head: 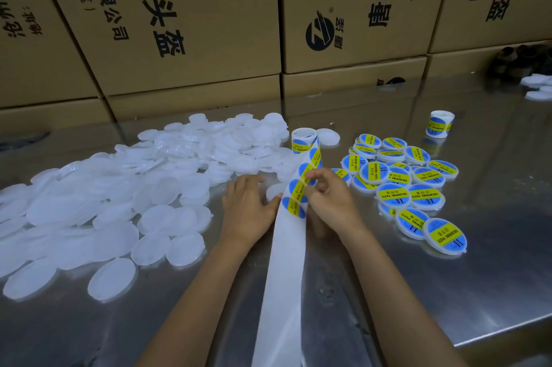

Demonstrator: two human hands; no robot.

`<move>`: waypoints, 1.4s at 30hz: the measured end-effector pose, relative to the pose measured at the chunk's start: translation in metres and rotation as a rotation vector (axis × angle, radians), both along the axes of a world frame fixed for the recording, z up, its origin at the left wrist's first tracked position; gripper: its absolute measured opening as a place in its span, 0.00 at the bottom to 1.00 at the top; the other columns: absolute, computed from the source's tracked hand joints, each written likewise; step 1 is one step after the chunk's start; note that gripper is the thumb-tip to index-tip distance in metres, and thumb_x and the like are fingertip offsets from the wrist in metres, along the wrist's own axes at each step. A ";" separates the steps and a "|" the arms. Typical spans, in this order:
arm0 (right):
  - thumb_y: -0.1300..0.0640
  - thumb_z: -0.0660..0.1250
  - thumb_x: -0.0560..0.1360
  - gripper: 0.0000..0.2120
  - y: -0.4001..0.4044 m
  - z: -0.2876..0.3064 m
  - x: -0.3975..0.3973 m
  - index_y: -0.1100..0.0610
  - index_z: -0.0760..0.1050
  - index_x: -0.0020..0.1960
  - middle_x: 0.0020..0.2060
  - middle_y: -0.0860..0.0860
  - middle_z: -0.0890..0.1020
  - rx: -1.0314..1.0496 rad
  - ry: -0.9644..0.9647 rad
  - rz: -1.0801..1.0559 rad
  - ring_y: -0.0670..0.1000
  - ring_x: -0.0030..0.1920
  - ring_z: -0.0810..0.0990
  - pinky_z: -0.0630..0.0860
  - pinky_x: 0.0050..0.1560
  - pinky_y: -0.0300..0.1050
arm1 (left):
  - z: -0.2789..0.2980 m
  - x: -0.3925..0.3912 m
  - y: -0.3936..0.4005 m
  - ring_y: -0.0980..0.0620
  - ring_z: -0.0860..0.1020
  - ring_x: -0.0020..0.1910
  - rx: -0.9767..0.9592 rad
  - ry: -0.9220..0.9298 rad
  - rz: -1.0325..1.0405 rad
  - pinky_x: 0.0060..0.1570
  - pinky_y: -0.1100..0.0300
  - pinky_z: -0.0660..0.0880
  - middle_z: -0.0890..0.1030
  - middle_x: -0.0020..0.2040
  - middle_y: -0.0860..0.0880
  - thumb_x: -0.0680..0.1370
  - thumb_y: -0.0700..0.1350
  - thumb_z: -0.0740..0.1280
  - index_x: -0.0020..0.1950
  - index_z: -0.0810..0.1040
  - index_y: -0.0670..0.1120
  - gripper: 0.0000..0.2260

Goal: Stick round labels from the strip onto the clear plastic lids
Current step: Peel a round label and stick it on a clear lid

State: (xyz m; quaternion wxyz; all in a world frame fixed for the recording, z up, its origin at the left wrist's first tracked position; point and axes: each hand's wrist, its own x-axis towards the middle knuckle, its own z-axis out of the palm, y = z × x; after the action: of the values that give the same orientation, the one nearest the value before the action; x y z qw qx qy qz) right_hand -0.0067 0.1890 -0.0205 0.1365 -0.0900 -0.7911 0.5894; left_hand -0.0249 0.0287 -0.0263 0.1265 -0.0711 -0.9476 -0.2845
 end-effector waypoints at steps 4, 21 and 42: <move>0.55 0.72 0.74 0.14 0.000 -0.002 0.000 0.54 0.78 0.59 0.41 0.48 0.74 0.220 -0.017 0.063 0.49 0.47 0.75 0.74 0.51 0.43 | 0.003 0.000 -0.011 0.44 0.63 0.72 -0.091 -0.121 -0.020 0.70 0.53 0.61 0.72 0.70 0.47 0.79 0.59 0.66 0.68 0.78 0.53 0.19; 0.38 0.76 0.67 0.33 -0.001 0.001 0.020 0.43 0.71 0.68 0.70 0.44 0.67 0.660 -0.033 0.262 0.48 0.73 0.60 0.55 0.72 0.44 | 0.033 0.010 -0.024 0.46 0.85 0.53 1.190 -0.274 -0.016 0.52 0.57 0.83 0.84 0.57 0.41 0.79 0.35 0.68 0.59 0.81 0.40 0.09; 0.59 0.75 0.69 0.14 -0.012 0.014 0.028 0.51 0.77 0.52 0.47 0.47 0.73 0.588 0.236 0.317 0.49 0.51 0.69 0.70 0.54 0.45 | 0.019 0.011 -0.007 0.45 0.86 0.48 1.121 -0.392 -0.220 0.40 0.54 0.82 0.86 0.51 0.46 0.85 0.41 0.59 0.57 0.80 0.51 0.11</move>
State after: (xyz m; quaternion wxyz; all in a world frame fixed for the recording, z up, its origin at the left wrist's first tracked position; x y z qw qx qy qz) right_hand 0.0212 0.1768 -0.0067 0.1539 0.1457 -0.9099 0.3567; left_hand -0.0143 0.0214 -0.0070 -0.0623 -0.0374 -0.6460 -0.7599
